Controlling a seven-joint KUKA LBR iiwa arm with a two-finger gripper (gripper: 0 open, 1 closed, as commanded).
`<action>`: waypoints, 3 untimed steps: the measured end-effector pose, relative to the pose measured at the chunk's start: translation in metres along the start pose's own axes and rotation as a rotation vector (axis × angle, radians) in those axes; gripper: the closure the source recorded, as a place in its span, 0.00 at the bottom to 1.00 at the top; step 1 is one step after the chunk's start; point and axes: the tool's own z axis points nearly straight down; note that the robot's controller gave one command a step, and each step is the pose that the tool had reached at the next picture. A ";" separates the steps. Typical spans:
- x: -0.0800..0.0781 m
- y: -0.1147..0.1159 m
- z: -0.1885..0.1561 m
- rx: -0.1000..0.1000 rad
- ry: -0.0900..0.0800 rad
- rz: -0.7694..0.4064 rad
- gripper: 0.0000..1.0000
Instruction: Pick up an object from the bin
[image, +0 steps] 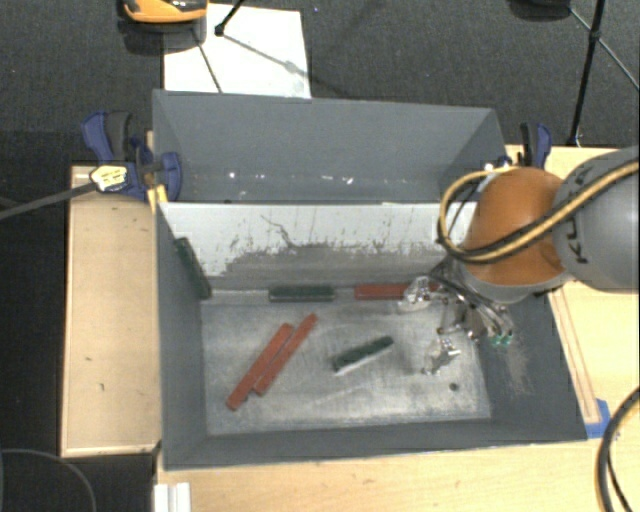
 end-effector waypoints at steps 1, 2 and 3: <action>-0.017 0.000 0.018 -0.001 -0.002 0.076 0.00; -0.008 0.059 0.020 0.002 -0.022 0.027 1.00; -0.008 0.059 0.021 0.002 -0.022 0.026 1.00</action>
Offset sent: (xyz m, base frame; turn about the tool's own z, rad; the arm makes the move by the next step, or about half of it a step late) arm -0.0093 0.0586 -0.0276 0.0276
